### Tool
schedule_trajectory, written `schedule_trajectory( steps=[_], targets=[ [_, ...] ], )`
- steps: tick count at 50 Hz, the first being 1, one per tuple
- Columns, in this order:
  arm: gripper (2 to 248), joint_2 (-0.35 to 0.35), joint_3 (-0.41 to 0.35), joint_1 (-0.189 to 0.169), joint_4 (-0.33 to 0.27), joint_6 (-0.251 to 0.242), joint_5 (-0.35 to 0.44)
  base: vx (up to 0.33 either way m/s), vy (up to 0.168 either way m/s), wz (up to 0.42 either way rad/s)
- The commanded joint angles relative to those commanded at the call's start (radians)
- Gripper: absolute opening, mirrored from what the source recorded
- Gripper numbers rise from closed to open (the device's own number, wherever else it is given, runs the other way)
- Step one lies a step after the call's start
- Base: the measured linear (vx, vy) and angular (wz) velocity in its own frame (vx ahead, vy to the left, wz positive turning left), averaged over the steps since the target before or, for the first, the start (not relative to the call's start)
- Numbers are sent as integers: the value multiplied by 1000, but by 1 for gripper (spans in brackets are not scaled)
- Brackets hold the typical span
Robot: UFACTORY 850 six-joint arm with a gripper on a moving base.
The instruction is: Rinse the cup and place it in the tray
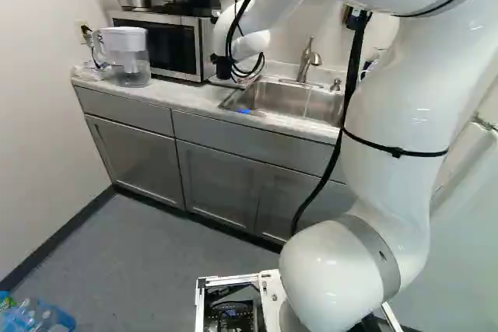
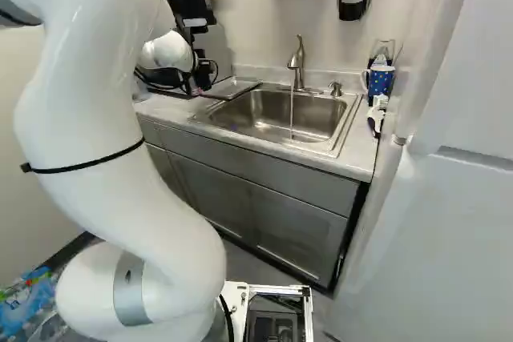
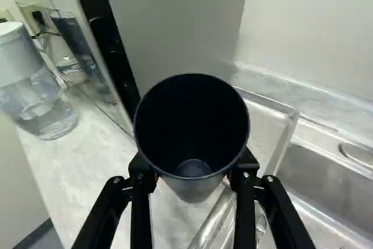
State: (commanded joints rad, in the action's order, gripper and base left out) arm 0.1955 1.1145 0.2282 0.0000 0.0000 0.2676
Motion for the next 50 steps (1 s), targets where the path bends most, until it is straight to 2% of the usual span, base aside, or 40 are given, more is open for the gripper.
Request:
schedule_trajectory(
  steps=[50],
  targets=[
    [126,-3,-4,-136,0,0,0,0,0,0]
  ],
)
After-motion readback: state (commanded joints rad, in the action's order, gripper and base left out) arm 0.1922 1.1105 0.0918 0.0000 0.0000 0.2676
